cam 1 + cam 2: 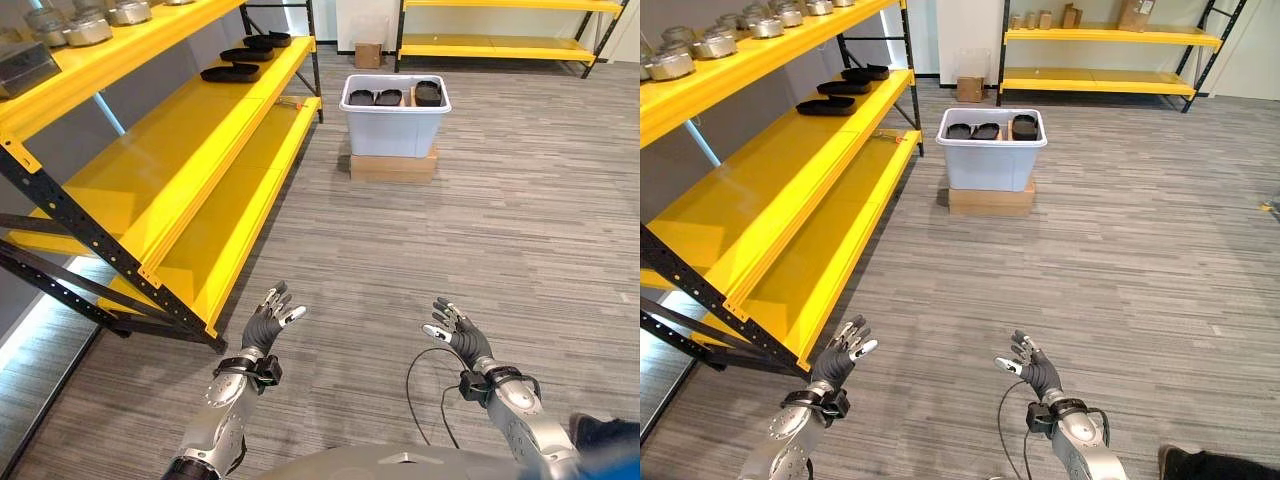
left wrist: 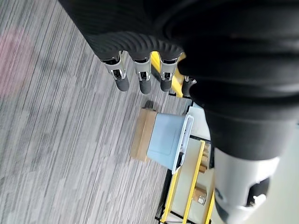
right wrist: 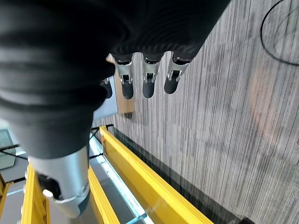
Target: Move parts from the plastic box to the shelf.
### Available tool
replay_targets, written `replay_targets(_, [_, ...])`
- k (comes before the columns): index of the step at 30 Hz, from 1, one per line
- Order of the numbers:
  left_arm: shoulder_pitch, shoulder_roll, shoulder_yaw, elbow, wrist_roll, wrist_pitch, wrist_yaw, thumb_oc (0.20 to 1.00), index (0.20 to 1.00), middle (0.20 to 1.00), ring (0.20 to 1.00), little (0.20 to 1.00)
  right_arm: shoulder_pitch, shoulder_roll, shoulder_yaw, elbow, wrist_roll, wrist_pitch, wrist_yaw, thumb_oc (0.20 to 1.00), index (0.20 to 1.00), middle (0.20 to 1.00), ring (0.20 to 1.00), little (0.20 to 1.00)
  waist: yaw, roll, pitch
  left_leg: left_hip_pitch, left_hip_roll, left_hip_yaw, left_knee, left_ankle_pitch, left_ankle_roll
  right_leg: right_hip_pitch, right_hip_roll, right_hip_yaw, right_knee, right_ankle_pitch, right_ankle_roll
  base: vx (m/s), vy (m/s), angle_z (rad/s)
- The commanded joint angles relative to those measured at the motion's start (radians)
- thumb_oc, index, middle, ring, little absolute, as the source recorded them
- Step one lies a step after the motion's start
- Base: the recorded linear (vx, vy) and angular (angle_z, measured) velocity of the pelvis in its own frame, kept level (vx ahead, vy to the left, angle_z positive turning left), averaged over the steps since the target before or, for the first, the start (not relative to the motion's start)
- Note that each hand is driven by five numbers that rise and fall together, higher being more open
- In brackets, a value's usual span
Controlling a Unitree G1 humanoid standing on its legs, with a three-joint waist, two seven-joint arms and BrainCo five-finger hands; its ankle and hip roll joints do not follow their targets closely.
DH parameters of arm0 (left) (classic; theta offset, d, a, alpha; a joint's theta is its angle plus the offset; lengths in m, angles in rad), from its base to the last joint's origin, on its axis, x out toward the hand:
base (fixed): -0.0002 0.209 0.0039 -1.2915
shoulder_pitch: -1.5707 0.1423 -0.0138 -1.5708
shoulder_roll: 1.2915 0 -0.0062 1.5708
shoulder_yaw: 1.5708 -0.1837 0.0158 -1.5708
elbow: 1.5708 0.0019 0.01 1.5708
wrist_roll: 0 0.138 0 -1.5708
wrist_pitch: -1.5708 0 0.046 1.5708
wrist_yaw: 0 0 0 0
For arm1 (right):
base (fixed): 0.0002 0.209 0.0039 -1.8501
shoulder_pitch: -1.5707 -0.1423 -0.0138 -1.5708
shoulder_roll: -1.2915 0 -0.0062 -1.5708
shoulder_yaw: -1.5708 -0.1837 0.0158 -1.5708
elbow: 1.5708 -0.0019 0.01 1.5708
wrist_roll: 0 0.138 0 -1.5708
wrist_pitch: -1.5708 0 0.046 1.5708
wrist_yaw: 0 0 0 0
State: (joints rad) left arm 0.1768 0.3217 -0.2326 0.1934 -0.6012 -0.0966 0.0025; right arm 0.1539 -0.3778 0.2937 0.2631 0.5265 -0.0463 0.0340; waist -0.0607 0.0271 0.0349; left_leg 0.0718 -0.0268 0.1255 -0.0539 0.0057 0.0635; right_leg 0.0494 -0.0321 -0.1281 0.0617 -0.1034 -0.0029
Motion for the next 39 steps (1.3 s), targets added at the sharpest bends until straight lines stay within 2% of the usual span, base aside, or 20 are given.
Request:
replay_targets(1, [-0.019, 0.027, 0.016, -0.030, -0.008, -0.042, -0.007, 1.000, 1.000, 1.000, 1.000, 1.000, -0.027, -0.003, 0.009, -0.039, 0.027, -0.035, 0.009, 1.000, 1.000, 1.000, 1.000, 1.000, 0.001, -0.053, -0.016, 0.010, 0.124, -0.013, -0.016, -0.031, -0.112, 0.043, -0.150, 0.028, -0.119, 0.083, 0.152, 0.00, 0.000, 0.00])
replay_targets(39, [-0.016, 0.024, 0.016, -0.015, -0.005, -0.040, -0.012, 1.000, 1.000, 1.000, 1.000, 1.000, -0.018, 0.012, -0.002, -0.026, 0.040, -0.037, 0.001, 1.000, 1.000, 1.000, 1.000, 1.000, -0.006, -0.048, -0.021, 0.020, 0.126, -0.012, -0.025, -0.033, -0.113, 0.052, -0.147, 0.033, -0.127, 0.080, 0.150, 0.00, 0.000, 0.00])
